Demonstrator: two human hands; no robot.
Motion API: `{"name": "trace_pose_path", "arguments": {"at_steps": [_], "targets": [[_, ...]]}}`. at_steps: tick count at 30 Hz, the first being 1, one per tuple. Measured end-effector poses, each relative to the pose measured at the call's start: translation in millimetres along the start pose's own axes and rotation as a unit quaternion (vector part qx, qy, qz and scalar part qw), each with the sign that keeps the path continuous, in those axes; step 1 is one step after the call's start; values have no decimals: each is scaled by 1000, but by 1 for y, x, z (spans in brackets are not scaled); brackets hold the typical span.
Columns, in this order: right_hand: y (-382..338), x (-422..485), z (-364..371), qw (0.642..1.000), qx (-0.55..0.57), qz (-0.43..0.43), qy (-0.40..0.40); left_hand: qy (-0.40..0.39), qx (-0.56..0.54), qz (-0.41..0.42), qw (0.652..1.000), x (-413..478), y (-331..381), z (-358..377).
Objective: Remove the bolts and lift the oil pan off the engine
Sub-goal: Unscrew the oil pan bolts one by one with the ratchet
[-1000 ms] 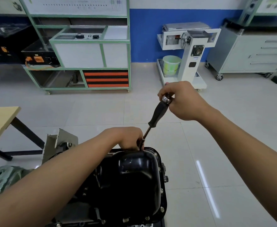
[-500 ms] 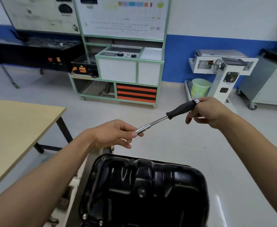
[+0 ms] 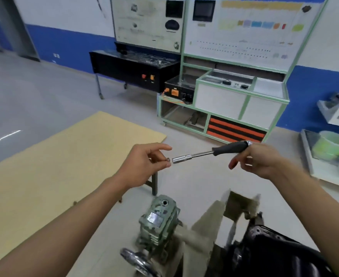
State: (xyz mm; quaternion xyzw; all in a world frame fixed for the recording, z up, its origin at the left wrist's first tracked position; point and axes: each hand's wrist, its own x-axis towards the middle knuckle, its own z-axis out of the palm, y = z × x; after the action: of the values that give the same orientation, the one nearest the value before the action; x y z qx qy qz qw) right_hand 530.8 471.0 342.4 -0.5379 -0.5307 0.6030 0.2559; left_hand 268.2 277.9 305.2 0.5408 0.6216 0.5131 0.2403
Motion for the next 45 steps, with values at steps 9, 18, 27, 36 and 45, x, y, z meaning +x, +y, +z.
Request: {"name": "trace_pose_path", "arguments": {"at_steps": [9, 18, 27, 36, 45], "targets": [[34, 52, 187, 996, -14, 62, -61, 151, 40, -118, 981, -58, -147, -138], [126, 88, 332, 990, -32, 112, -78, 179, 261, -287, 904, -142, -323, -187], [162, 84, 375, 987, -63, 121, -80, 116, 307, -328, 886, -163, -368, -171], [158, 83, 357, 991, -55, 105, -65, 143, 279, -346, 885, -163, -371, -165], [39, 26, 239, 988, -119, -91, -23, 126, 42, -121, 984, -13, -163, -111]]}}
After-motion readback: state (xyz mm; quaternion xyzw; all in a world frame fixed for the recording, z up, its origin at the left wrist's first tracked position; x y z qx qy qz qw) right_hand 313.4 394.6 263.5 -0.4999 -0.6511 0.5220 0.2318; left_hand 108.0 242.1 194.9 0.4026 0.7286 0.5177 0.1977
